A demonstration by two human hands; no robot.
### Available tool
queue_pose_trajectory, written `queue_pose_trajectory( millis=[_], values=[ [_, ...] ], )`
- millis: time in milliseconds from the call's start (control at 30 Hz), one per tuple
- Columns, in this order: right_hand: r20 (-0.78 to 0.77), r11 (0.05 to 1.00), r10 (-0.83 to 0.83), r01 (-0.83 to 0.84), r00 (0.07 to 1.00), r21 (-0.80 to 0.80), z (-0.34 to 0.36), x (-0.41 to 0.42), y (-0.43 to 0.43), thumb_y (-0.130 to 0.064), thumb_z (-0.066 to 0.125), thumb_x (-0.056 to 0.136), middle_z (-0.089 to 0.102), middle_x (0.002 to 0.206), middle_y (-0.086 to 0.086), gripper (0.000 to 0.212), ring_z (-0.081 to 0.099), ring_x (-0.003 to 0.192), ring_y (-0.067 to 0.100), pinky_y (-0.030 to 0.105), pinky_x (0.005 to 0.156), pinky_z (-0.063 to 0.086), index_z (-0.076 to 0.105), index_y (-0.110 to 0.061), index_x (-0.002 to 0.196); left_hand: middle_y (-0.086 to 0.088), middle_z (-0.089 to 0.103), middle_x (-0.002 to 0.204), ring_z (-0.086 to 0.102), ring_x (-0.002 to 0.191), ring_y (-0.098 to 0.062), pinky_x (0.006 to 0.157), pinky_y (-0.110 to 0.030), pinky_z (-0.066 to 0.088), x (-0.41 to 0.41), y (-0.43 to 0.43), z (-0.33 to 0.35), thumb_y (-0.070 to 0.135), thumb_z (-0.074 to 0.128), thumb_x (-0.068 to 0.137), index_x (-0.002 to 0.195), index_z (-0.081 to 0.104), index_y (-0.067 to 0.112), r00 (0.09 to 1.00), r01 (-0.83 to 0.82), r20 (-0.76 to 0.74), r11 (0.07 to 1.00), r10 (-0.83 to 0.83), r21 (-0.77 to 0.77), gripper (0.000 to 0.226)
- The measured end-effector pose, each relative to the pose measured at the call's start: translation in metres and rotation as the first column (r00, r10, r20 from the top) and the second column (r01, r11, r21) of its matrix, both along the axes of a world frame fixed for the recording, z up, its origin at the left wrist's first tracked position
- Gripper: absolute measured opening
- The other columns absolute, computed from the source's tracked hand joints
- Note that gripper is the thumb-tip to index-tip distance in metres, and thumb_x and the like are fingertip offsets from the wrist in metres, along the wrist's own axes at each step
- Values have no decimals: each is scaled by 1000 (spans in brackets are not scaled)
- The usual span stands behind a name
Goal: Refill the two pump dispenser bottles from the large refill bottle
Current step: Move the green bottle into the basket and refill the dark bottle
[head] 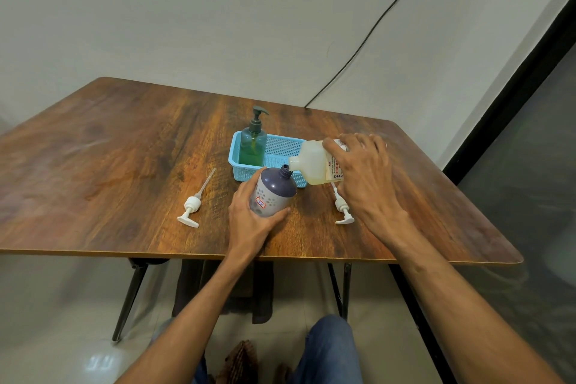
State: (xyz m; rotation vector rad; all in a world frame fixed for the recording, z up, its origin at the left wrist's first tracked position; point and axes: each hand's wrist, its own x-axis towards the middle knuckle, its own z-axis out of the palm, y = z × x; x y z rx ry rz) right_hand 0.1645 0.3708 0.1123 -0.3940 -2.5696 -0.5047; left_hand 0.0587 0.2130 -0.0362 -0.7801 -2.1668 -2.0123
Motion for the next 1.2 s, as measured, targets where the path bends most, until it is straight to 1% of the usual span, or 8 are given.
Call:
queue_pose_trajectory(
  millis=[167,333,600,800,967,1200],
  values=[
    [-3,1000,6,-6,1000,-11,1,0,-1,-16,87,64,60,129,16,76,52,119,38,50,96,41,55,-20,132,1,58,142,56,129,-15,109,-48,50,0,0,0,60,82,63,148,48,21,1000,-1,7,1000,1,-1,99],
    [4,1000,0,0,1000,-11,0,1,-1,-18,86,65,59,131,15,76,51,120,38,51,97,40,54,-21,133,1,57,142,55,129,-15,109,-46,50,2,0,1,59,83,63,147,47,23,1000,0,11,1000,0,4,98],
    [-9,1000,1,-1,1000,8,1,2,-2,-18,88,63,60,128,15,76,53,118,38,49,95,42,56,-20,131,1,57,143,55,130,-16,109,-48,49,2,0,1,61,82,63,148,47,22,1000,-1,18,1000,1,0,100],
    [-10,1000,-1,1,1000,17,1,1,-2,-15,88,61,61,126,15,76,54,116,37,48,93,42,56,-21,130,0,57,143,55,129,-16,109,-47,50,3,-1,2,59,81,63,148,48,21,1000,4,8,1000,-4,6,100],
    [-3,1000,-1,1,1000,17,2,1,-3,-18,88,62,60,128,17,77,53,119,38,50,96,41,56,-20,132,1,57,142,55,129,-15,108,-47,50,3,-1,3,59,82,63,148,48,20,1000,0,4,1000,0,-1,99],
    [-6,1000,-5,5,1000,-2,2,2,-4,-16,88,62,60,128,16,76,52,119,39,51,95,41,57,-20,131,1,58,142,55,128,-14,109,-44,50,3,-1,3,61,81,63,147,47,22,1000,6,12,1000,-6,11,99]
  ],
)
